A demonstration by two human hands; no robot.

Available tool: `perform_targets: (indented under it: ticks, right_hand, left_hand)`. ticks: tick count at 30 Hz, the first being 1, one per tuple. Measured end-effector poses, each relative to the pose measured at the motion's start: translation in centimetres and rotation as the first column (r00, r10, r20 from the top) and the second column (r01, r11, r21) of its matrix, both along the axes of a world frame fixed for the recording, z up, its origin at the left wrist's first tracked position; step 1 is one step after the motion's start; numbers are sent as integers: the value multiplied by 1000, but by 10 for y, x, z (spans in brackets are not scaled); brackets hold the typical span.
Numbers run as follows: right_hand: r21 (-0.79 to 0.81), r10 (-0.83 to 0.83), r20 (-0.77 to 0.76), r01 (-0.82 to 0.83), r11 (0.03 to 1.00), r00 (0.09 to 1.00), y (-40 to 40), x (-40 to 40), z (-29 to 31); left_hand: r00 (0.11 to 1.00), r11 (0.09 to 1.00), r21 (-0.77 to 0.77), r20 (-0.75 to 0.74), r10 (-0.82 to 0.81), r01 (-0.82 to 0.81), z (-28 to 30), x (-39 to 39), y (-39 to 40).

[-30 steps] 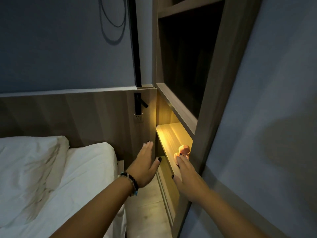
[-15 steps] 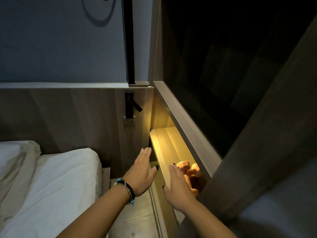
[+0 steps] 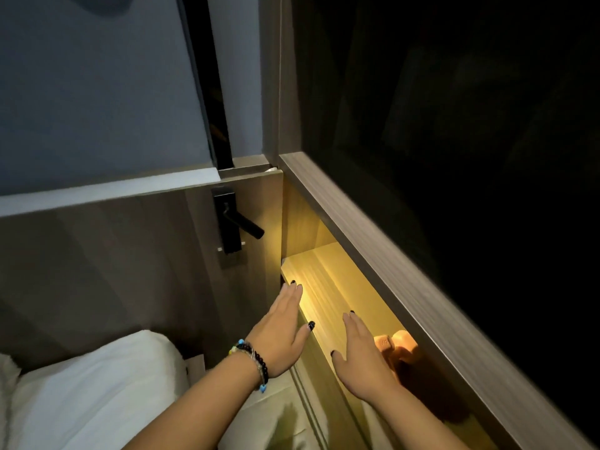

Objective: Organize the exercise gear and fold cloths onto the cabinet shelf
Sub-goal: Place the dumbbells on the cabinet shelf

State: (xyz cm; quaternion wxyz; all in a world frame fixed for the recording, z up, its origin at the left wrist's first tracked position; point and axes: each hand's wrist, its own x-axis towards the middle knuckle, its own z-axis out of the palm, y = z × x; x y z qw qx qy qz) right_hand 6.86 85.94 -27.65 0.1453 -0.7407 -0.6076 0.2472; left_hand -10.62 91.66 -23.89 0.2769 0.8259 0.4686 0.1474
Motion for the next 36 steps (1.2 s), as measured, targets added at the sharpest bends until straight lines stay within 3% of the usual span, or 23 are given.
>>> perform_targets:
  ticks: [6, 15, 22, 31, 36]
  right_hand:
    - [-22, -28, 8, 29, 999, 1000, 43, -8, -7]
    - [-84, 8, 43, -4, 996, 999, 67, 7, -17]
    - [-129, -128, 90, 139, 982, 988, 73, 6, -48]
    - [4, -318, 147, 321, 947, 937, 97, 3, -107]
    - [169, -499, 133, 477, 863, 856, 89, -11, -139]
  left_hand:
    - [992, 993, 5, -32, -120, 120, -18, 1, 49]
    - [987, 988, -14, -31, -156, 156, -43, 17, 99]
    - [975, 969, -111, -5, -222, 220, -90, 35, 130]
    - [898, 898, -52, -42, -439, 437, -150, 54, 180]
    - [823, 819, -88, 99, -559, 567, -188, 48, 178]
